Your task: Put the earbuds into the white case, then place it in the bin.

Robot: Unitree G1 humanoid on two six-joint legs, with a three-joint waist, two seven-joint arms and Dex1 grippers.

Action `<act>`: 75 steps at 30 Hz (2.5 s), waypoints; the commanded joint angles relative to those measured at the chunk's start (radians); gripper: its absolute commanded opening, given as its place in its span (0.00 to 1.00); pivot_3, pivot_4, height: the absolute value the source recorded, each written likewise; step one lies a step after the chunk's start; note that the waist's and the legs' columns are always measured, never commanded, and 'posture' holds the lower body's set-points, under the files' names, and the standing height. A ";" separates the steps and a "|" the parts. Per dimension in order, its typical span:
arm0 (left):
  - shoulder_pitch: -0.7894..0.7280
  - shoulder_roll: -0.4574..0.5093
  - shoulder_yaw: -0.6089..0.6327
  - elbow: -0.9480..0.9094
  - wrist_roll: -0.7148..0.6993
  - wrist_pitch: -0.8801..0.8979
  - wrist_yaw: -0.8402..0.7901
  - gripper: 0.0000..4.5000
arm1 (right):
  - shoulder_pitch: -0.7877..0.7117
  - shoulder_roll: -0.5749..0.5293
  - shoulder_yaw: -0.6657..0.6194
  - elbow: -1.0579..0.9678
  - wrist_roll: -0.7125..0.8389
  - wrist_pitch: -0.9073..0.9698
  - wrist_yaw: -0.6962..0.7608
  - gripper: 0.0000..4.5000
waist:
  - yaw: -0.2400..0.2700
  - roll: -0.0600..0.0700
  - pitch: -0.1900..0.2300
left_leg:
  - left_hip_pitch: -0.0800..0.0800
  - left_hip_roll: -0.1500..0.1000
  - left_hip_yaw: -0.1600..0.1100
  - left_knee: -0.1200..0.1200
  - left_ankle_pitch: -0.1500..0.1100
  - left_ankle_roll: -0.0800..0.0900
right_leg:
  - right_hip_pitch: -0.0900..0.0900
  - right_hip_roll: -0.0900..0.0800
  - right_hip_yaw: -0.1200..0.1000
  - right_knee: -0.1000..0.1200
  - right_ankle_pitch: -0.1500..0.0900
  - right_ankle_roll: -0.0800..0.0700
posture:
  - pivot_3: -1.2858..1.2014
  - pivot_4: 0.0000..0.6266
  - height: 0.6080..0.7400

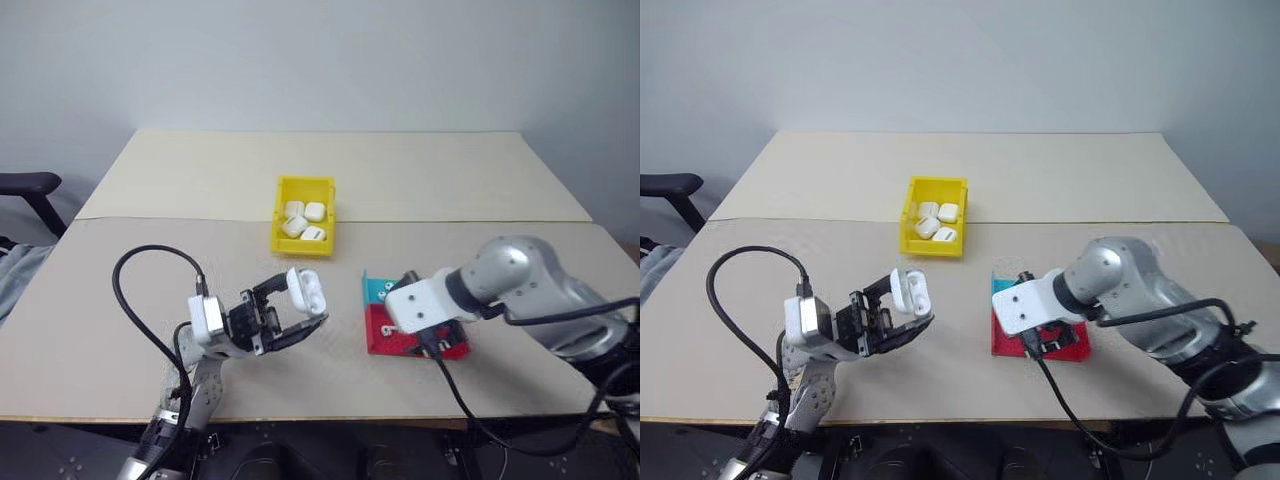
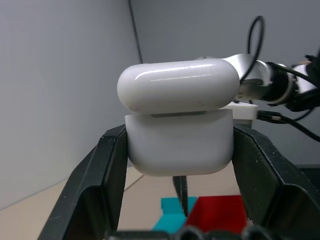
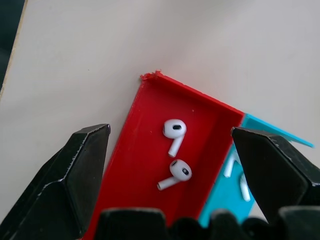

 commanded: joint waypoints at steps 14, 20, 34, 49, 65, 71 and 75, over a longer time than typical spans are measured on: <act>0.059 -0.026 0.081 -0.032 0.119 -0.043 -0.004 0.63 | -0.041 0.102 0.071 0.078 -0.178 -0.058 0.025 0.38 | -0.001 0.001 -0.001 | 0.000 0.000 0.001 0.000 0.000 0.000 | -0.001 0.000 0.000 0.001 0.000 0.000 | 0.52 0.24 1.00; 0.067 -0.020 0.086 -0.040 0.129 -0.041 -0.005 0.63 | -0.033 0.131 0.074 0.110 -0.207 -0.081 0.029 0.38 | -0.001 0.001 -0.001 | 0.000 0.001 0.001 0.000 0.000 0.000 | -0.001 0.000 0.000 0.001 0.000 0.000 | 0.52 0.24 1.00; 0.084 -0.022 0.088 -0.044 0.160 -0.056 0.006 0.63 | -0.008 0.166 0.074 0.195 -0.265 -0.162 0.032 0.38 | -0.002 0.001 -0.001 | 0.000 0.001 0.001 0.000 0.000 0.000 | -0.001 0.001 0.000 0.001 0.000 0.000 | 0.52 0.24 1.00; 0.092 -0.029 0.087 -0.034 0.181 -0.069 0.015 0.63 | 0.003 0.177 0.064 0.234 -0.286 -0.220 0.043 0.25 | -0.003 0.002 -0.001 | 0.000 0.001 0.001 0.000 0.000 0.000 | -0.001 0.001 0.000 0.002 0.000 -0.001 | 0.52 0.24 1.00; 0.063 -0.055 0.085 -0.069 0.131 -0.039 0.011 0.63 | 0.011 0.190 -0.144 0.061 -0.105 -0.012 0.036 0.14 | 0.000 0.002 -0.001 | -0.001 0.001 0.001 0.000 0.000 0.000 | -0.002 0.001 0.000 0.001 0.000 -0.001 | 0.52 0.24 1.00; -0.004 -0.076 0.038 -0.184 0.088 0.091 0.057 0.63 | 0.089 0.156 -0.564 -0.097 0.205 0.164 -0.019 0.14 | 0.011 0.002 -0.001 | -0.002 0.001 -0.001 0.001 0.000 0.000 | 0.000 0.001 -0.002 0.001 0.001 -0.001 | 0.52 0.24 1.00; -0.051 -0.114 0.016 -0.219 0.028 0.173 0.067 0.63 | 0.117 0.168 -0.772 -0.123 0.384 0.234 -0.093 0.14 | 0.008 0.002 -0.002 | -0.002 0.000 -0.002 0.001 0.000 0.001 | 0.002 0.000 -0.002 -0.001 0.001 0.000 | 0.52 0.24 1.00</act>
